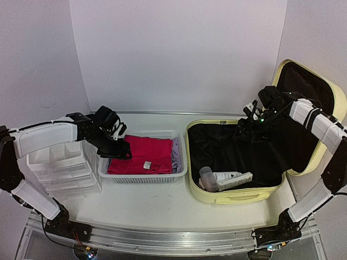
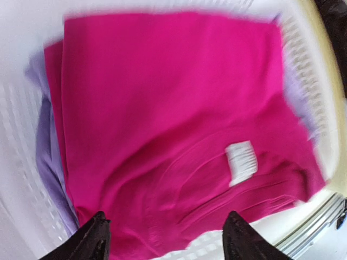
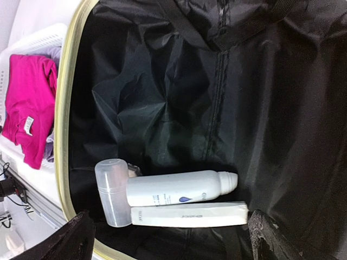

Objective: Open, take out, and arrange the luggage

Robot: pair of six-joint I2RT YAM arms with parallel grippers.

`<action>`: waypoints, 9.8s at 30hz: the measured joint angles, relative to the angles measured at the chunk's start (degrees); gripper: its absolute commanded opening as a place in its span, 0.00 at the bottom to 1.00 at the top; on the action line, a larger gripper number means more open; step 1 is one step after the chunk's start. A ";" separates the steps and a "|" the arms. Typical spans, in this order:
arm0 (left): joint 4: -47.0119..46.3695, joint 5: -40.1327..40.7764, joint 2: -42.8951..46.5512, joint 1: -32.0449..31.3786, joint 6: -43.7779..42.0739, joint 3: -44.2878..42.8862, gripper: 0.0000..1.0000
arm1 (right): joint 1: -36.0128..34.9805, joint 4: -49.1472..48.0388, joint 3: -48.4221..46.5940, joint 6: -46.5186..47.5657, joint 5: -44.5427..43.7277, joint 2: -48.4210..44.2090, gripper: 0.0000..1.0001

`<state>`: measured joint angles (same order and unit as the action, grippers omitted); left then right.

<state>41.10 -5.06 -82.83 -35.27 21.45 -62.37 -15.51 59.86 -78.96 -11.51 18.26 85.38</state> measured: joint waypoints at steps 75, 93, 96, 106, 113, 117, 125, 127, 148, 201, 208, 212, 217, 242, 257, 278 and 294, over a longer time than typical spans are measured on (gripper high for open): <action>-24.72 9.68 -12.68 4.24 -67.14 -13.53 0.77 | -0.68 1.38 5.03 2.71 -0.35 -4.46 0.98; 28.13 15.08 13.07 6.97 2.67 -26.47 0.66 | -0.68 -3.67 5.01 2.97 4.35 3.98 0.98; 33.09 14.71 11.72 7.61 6.43 -25.79 0.57 | -0.68 -3.91 4.96 2.99 4.55 3.91 0.98; 38.95 17.90 10.38 7.67 11.63 -22.12 0.39 | -0.68 -4.61 5.66 3.13 4.55 2.32 0.98; 34.77 14.40 7.76 8.00 12.24 -22.12 0.31 | -0.68 -5.05 6.45 2.89 4.63 0.79 0.98; 30.42 10.12 6.12 7.48 13.03 -22.12 0.31 | -0.68 -5.11 7.34 2.69 4.63 -0.35 0.98; 25.33 4.02 0.26 4.28 12.98 -25.79 0.30 | -0.68 -5.16 8.55 2.43 4.57 -1.11 0.98; 24.37 2.95 -1.33 3.48 12.94 -26.82 0.30 | -0.68 -5.20 8.63 2.27 4.59 -1.42 0.98; 11.78 -10.88 -19.74 -8.98 2.29 -45.55 0.77 | -7.54 -10.62 7.48 -4.96 7.48 0.55 0.98; 10.08 -19.08 20.76 12.57 -5.60 -25.49 0.95 | -20.87 -41.57 -2.43 -27.45 2.40 20.04 0.98; 7.61 -19.54 7.67 27.56 -5.25 -33.07 0.94 | -26.91 -42.47 0.02 -30.42 6.25 14.23 0.98; 1.09 -28.11 -2.25 28.24 -1.64 -27.28 0.91 | -29.68 -51.58 1.90 -37.62 10.19 14.88 0.98; -0.98 -32.72 -2.54 27.98 0.79 -17.25 0.91 | -29.29 -58.90 0.31 -44.24 10.93 19.80 0.98; -10.75 -35.17 10.95 31.08 12.57 -2.69 0.37 | -17.42 -49.59 -2.21 -38.58 13.07 19.93 0.98; -26.12 -51.17 -11.89 22.97 14.64 -1.03 0.16 | -16.65 -43.71 2.40 -32.63 13.99 13.07 0.98; -28.00 -50.36 -8.44 31.89 11.58 4.13 0.48 | -16.61 -38.42 6.93 -27.85 8.26 6.78 0.98; -35.39 -52.19 -22.36 25.73 14.62 4.44 0.10 | -14.80 -36.00 12.02 -24.61 6.14 -1.97 0.98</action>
<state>5.72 -57.25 -105.19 -9.54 36.07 -57.93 -30.30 23.86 -66.94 -36.12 24.40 83.42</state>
